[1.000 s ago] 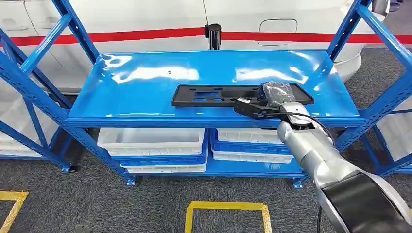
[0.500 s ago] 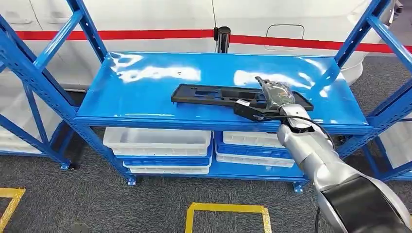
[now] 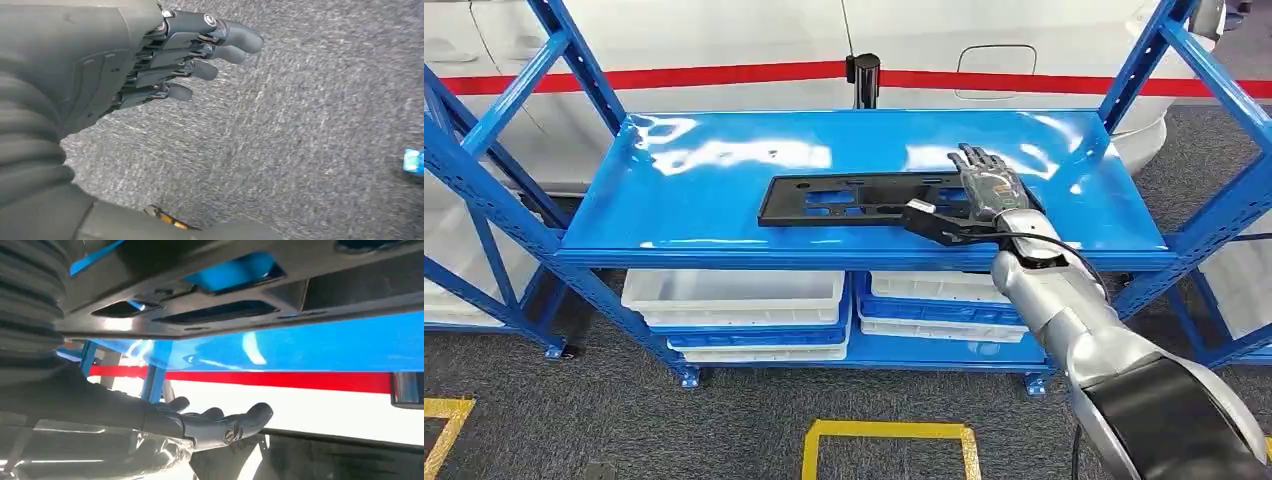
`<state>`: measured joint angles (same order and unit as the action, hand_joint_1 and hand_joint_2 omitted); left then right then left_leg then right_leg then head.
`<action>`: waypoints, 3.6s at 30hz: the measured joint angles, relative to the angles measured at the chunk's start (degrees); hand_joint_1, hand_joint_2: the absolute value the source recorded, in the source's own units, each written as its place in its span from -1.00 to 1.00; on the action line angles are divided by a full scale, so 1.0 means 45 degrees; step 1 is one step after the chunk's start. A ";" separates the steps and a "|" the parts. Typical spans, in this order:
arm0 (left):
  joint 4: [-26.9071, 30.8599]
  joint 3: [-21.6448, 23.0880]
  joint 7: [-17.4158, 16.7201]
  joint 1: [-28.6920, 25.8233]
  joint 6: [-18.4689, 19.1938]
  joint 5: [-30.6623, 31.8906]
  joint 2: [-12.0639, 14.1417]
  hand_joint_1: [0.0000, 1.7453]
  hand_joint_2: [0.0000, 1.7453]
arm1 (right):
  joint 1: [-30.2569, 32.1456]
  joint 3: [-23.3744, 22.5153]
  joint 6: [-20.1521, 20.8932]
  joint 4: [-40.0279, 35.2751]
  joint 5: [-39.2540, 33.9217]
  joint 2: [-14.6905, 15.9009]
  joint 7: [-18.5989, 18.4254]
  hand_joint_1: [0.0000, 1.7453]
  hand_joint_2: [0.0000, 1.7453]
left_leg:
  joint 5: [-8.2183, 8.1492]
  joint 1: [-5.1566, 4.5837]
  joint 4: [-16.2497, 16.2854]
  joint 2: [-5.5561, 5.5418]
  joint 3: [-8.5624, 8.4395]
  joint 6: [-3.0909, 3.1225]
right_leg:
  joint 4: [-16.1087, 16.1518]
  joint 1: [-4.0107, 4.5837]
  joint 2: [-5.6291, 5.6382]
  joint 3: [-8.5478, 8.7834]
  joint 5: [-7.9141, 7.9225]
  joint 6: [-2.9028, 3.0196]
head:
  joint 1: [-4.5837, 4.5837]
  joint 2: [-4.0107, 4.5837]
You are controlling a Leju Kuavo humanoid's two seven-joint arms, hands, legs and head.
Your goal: Take the parts from the cabinet and place them on the table.
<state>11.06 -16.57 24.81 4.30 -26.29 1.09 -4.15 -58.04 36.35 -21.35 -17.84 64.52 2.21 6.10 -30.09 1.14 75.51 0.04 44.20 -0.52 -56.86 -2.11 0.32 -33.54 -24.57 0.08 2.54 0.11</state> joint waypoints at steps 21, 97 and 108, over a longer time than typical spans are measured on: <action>-0.0005 0.0238 -0.0194 -0.0011 0.0267 0.0432 -0.0024 -1.00 1.00 | -0.0100 -0.0180 0.0194 -0.0005 0.0296 -0.0073 -0.0155 -1.00 1.00 | 0.1854 -0.0416 -0.4070 -0.0137 -0.1833 0.0499 | 0.0445 0.0089 -0.0045 0.0225 0.0068 -0.0493 | -0.0131 0.0000; 0.0000 0.0252 0.1119 0.0014 -0.0809 0.0393 -0.0083 -1.00 1.00 | -0.0045 -0.0326 0.0510 -0.0005 0.0904 0.0024 -0.0228 -1.00 1.00 | 0.1799 -0.0121 -0.4221 -0.0060 -0.2080 0.0772 | 0.0310 0.0364 0.0009 -0.0049 0.0253 -0.0099 | -0.0087 0.0000; 0.0000 -0.0131 0.2443 0.0009 -0.1550 0.0393 -0.0170 -1.00 1.00 | -0.0047 -0.0326 0.0486 -0.0005 0.1054 0.0058 -0.0185 -1.00 1.00 | 0.1782 -0.0147 -0.4216 -0.0064 -0.2055 0.0296 | 0.0307 0.0338 -0.0002 -0.0057 0.0255 -0.0103 | -0.0092 0.0000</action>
<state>11.06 -17.16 35.80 4.34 -33.27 2.86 -4.92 -58.25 34.88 -19.17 -17.86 69.26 2.47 5.27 -22.08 0.48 56.54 -0.24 34.95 0.82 -55.48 -0.59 0.31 -33.80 -23.42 -0.39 2.12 0.11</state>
